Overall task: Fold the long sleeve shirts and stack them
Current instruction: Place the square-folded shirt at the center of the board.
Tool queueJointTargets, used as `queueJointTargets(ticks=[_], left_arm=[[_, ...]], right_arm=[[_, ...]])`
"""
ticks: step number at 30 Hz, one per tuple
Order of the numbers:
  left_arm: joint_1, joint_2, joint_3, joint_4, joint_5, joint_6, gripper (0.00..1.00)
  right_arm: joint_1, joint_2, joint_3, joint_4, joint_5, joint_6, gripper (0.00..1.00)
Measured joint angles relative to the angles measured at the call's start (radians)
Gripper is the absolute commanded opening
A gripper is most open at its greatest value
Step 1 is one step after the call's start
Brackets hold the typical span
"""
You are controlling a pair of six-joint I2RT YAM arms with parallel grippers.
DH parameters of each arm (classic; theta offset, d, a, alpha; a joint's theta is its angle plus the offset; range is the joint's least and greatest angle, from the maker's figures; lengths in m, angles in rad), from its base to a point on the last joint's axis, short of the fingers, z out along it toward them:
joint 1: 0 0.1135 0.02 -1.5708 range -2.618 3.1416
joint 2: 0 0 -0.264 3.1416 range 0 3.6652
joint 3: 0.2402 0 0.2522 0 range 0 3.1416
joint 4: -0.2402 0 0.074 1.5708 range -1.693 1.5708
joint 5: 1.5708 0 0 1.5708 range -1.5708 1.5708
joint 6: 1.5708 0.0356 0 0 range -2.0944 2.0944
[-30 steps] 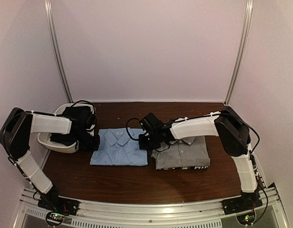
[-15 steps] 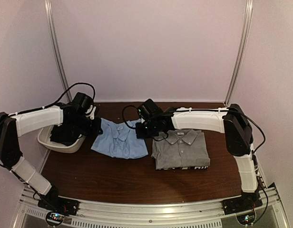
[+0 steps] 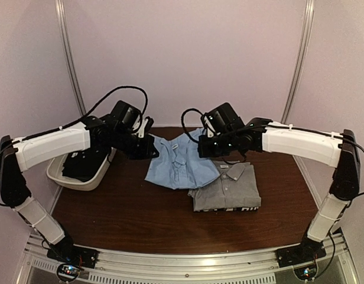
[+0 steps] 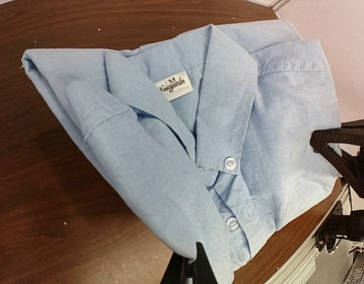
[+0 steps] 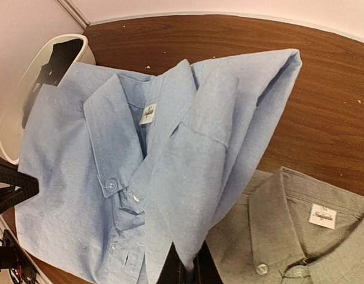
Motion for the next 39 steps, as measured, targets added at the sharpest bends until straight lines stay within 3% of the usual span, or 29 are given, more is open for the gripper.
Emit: queueJointTargets(ticks=[15,34,39], left_arm=[[-0.241,0.224,0.138,0.085,-0.005,-0.131,0.0],[-0.267,0.399,0.241,0.117,-0.007,-0.152,0.0],[-0.267,0.422,0.241,0.119,-0.007,-0.152,0.02]], right_arm=[[-0.144,-0.414,-0.425,-0.045,0.032,0.0,0.0],[-0.278,-0.48,-0.57,-0.052,0.031,-0.005,0.0],[-0.298,-0.48,-0.621,-0.041,0.032,-0.004,0.16]])
